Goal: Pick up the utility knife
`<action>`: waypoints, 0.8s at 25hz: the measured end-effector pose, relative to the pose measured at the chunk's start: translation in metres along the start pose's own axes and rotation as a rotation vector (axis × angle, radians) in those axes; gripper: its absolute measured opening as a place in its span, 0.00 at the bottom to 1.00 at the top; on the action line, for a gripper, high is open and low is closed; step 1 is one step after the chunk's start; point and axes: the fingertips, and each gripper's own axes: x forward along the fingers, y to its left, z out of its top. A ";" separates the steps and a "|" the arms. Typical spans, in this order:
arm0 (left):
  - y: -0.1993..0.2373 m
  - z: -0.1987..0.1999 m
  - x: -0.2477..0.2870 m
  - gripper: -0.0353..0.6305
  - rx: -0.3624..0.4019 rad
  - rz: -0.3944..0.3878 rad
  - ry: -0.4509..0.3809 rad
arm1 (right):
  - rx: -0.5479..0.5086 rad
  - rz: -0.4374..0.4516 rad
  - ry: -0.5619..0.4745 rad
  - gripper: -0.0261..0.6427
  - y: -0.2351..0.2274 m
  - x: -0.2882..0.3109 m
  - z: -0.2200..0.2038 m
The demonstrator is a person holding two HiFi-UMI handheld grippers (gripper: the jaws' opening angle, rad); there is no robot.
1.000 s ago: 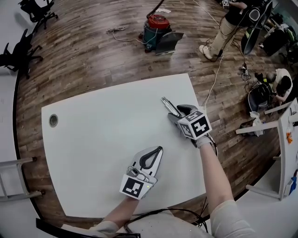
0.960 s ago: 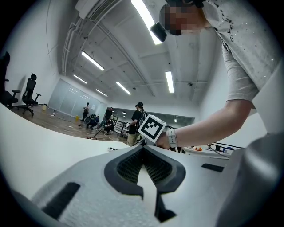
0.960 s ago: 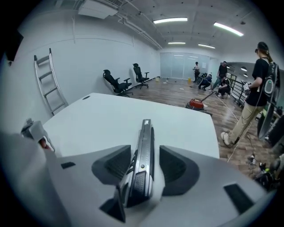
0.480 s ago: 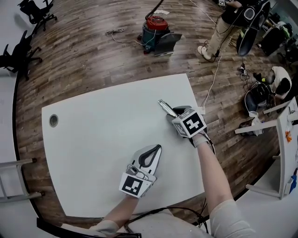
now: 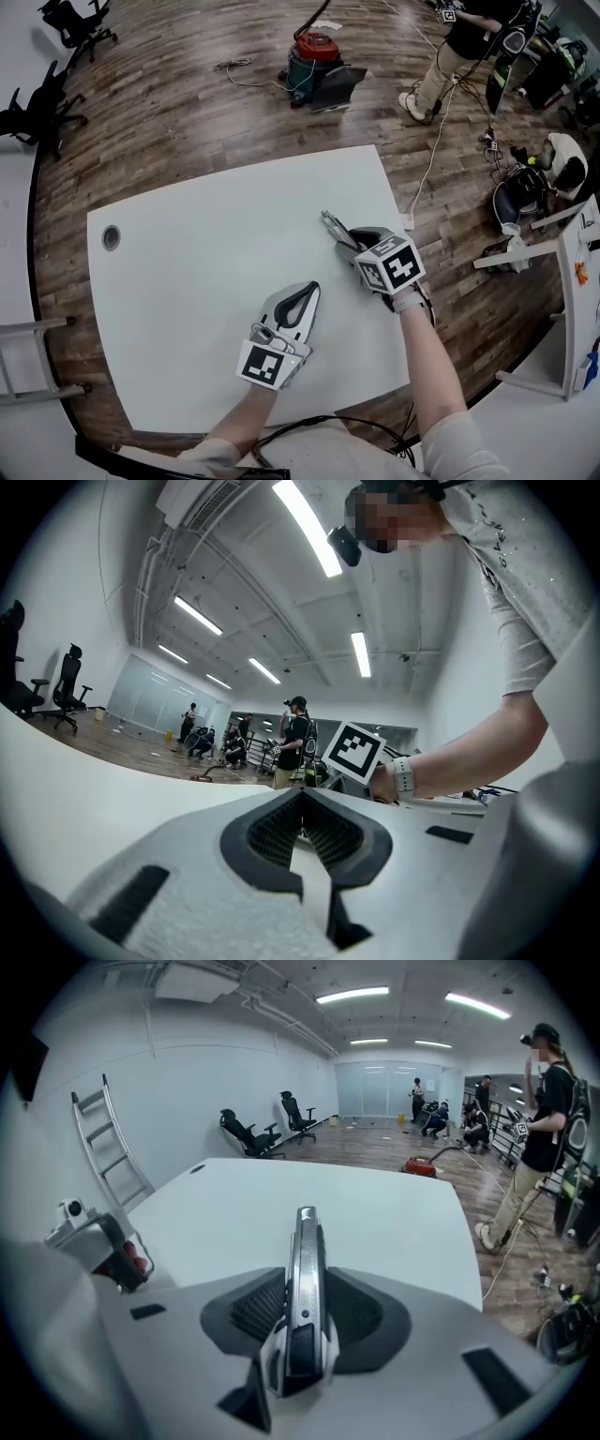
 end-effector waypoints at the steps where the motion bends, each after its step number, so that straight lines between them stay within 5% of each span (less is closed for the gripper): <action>1: 0.001 -0.001 -0.001 0.06 0.017 0.001 -0.004 | 0.016 0.011 -0.016 0.25 0.003 -0.004 0.000; 20: -0.008 0.012 -0.023 0.06 -0.001 0.028 -0.006 | 0.210 0.185 -0.153 0.23 0.063 -0.033 -0.016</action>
